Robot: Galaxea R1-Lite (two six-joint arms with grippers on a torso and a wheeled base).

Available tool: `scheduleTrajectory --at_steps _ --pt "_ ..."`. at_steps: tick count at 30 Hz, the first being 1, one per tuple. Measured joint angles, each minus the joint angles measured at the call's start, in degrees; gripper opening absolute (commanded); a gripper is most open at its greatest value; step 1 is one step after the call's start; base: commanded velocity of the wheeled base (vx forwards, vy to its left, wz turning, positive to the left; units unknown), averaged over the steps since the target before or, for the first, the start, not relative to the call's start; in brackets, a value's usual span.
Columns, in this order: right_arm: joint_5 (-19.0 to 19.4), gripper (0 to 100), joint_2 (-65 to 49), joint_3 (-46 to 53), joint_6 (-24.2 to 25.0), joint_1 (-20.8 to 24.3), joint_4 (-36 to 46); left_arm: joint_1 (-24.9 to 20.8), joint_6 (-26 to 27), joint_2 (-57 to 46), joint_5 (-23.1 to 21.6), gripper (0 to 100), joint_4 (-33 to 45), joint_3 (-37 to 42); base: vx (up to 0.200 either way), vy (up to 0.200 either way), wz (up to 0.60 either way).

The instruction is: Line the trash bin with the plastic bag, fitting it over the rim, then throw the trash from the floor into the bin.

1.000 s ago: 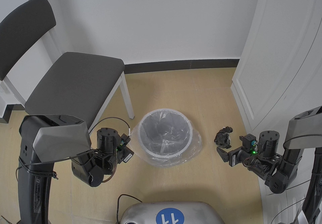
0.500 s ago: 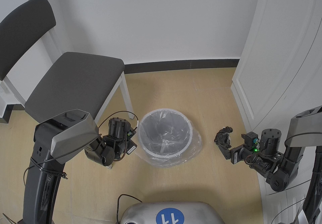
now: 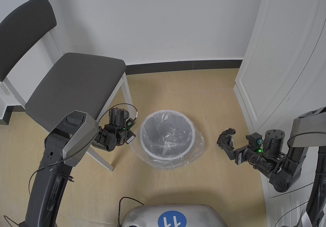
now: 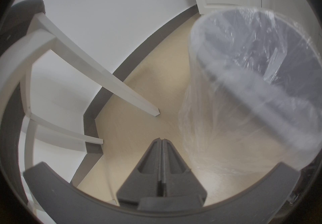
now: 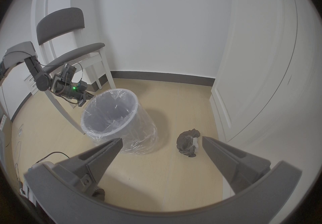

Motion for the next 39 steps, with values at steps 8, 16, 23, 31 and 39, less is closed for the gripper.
scheduleTrajectory --at_steps 8,16,23,31,39 --pt "0.09 100 1.79 -1.13 -0.06 -0.33 0.0 1.07 0.55 6.01 -0.91 0 1.07 -6.31 0.0 0.0 0.0" --pt "0.09 100 3.08 -1.61 -0.11 -0.33 0.0 0.74 0.54 8.98 -1.34 0 3.91 -10.9 0.0 0.0 0.0" --pt "0.13 100 3.66 -1.85 -0.16 -1.01 0.0 0.24 0.4 11.19 -3.4 0 9.87 -15.14 0.0 0.0 0.0" --pt "1.23 100 4.43 -2.32 -0.17 -2.19 0.0 -0.61 0.24 12.9 -7.51 0 12.51 -16.43 0.0 0.0 0.0" --pt "1.26 100 5.17 -2.6 -0.17 -2.36 0.0 -0.77 -0.91 13.25 -7.38 0 11.96 -16.57 0.0 0.0 0.0"
